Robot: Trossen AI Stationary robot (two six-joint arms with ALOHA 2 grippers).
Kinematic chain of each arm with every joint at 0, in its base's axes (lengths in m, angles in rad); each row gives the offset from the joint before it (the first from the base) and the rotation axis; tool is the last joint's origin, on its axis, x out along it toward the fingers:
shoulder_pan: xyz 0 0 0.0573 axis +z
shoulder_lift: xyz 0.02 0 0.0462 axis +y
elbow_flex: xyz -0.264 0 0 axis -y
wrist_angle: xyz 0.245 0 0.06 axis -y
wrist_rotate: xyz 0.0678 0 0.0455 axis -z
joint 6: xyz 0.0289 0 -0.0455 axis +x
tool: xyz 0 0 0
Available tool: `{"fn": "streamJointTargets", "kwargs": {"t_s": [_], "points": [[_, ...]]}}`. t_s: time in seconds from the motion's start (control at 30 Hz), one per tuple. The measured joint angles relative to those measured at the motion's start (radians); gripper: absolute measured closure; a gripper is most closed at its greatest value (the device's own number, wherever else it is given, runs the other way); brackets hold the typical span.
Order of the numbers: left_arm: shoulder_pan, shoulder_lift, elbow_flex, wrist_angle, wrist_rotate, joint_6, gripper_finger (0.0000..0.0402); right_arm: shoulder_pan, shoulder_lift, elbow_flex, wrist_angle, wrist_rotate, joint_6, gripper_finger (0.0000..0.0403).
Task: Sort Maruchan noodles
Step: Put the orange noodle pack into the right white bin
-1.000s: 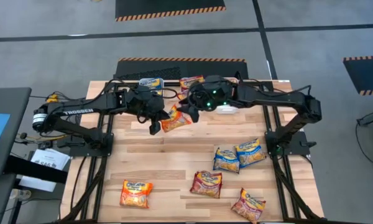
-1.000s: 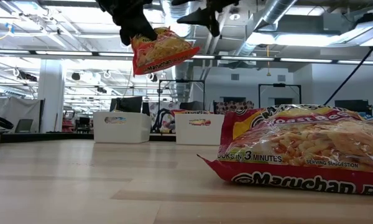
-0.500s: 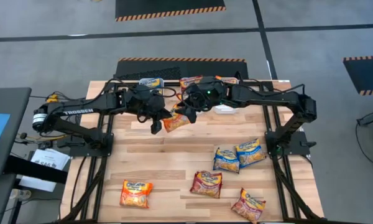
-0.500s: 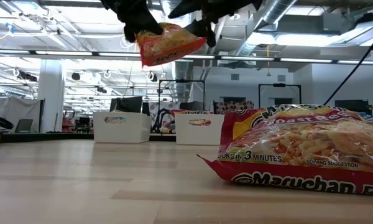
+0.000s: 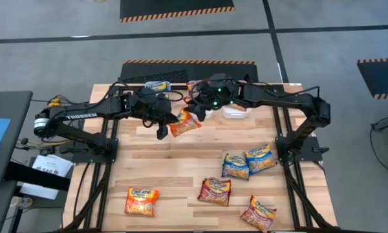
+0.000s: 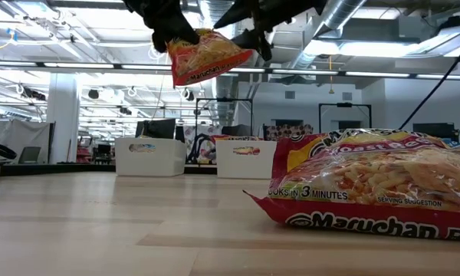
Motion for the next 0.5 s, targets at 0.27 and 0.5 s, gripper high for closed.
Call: {"fn": "streamJointTargets", "kwargs": {"t_s": [0.27,0.5], "points": [[0.000,0.000,0.000,0.010,-0.021,0.028,0.0401,0.005,0.006,0.000,0.007,-0.078,0.014,0.0163],[0.001,0.000,0.000,0.032,-0.026,0.061,0.0401,0.013,0.006,0.000,-0.002,-0.076,0.013,0.0163]]}}
